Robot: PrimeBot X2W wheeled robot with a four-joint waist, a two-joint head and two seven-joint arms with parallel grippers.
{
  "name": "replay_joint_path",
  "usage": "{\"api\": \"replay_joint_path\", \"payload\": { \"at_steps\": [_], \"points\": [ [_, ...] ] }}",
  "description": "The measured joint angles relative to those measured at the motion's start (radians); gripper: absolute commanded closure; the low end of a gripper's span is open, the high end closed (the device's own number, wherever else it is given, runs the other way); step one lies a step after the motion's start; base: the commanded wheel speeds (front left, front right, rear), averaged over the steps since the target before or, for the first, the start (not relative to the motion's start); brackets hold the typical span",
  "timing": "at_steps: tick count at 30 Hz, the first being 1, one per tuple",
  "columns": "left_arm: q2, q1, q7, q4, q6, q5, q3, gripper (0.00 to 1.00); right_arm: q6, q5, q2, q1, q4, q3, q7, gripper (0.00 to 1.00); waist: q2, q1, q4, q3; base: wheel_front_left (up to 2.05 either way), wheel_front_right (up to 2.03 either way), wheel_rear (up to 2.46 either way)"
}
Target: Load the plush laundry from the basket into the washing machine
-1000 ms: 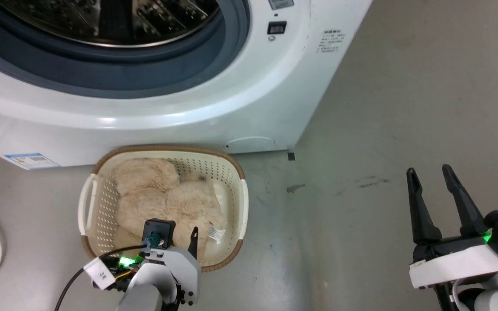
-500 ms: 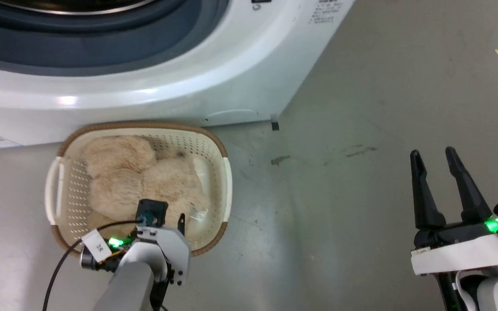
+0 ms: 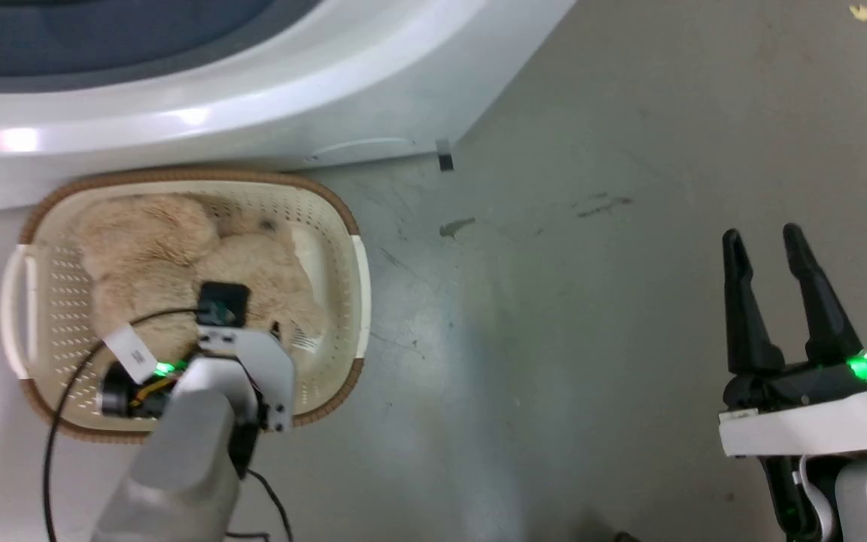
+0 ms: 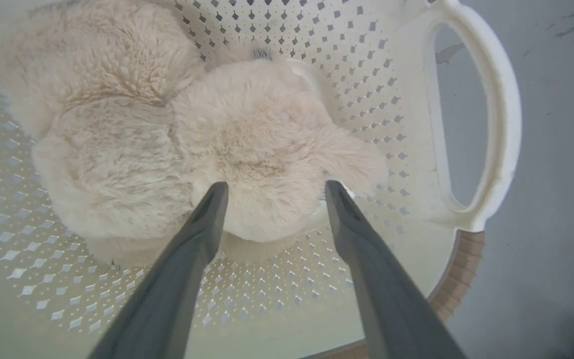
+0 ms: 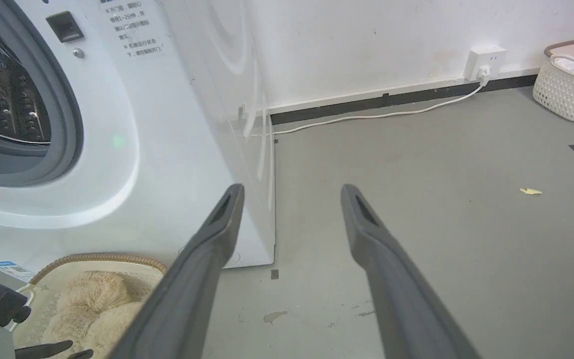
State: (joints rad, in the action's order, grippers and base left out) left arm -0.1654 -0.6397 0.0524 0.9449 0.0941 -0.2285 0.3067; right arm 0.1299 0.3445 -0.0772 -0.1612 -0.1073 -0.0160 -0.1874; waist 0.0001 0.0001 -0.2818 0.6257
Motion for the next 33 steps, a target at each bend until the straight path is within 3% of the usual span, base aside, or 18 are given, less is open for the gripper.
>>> {"api": "replay_joint_path", "payload": {
  "at_steps": [17,31,32,33],
  "points": [
    [-0.093,-0.217,0.089,0.182,0.022,-0.036,0.079,0.0,0.0,0.084,0.001,-0.05,-0.015,-0.021,-0.039,0.0,0.0,0.0,-0.072,0.176,0.0,0.0,0.0],
    [-0.115,-0.382,0.128,0.304,0.045,-0.088,0.135,0.0,0.0,0.157,0.001,-0.102,-0.024,-0.04,-0.065,0.0,0.0,-0.0002,-0.128,0.33,0.0,0.0,0.0],
    [-0.116,-0.387,0.134,0.308,0.044,-0.094,0.137,0.45,0.0,0.159,0.001,-0.105,-0.024,-0.04,-0.066,0.0,0.0001,-0.0001,-0.132,0.338,0.0,0.0,0.0],
    [-0.116,-0.389,0.134,0.31,0.043,-0.099,0.137,1.0,0.0,0.159,0.001,-0.107,-0.023,-0.04,-0.065,0.0,0.0,-0.0002,-0.136,0.342,0.0,0.0,0.0]
  ]
}}
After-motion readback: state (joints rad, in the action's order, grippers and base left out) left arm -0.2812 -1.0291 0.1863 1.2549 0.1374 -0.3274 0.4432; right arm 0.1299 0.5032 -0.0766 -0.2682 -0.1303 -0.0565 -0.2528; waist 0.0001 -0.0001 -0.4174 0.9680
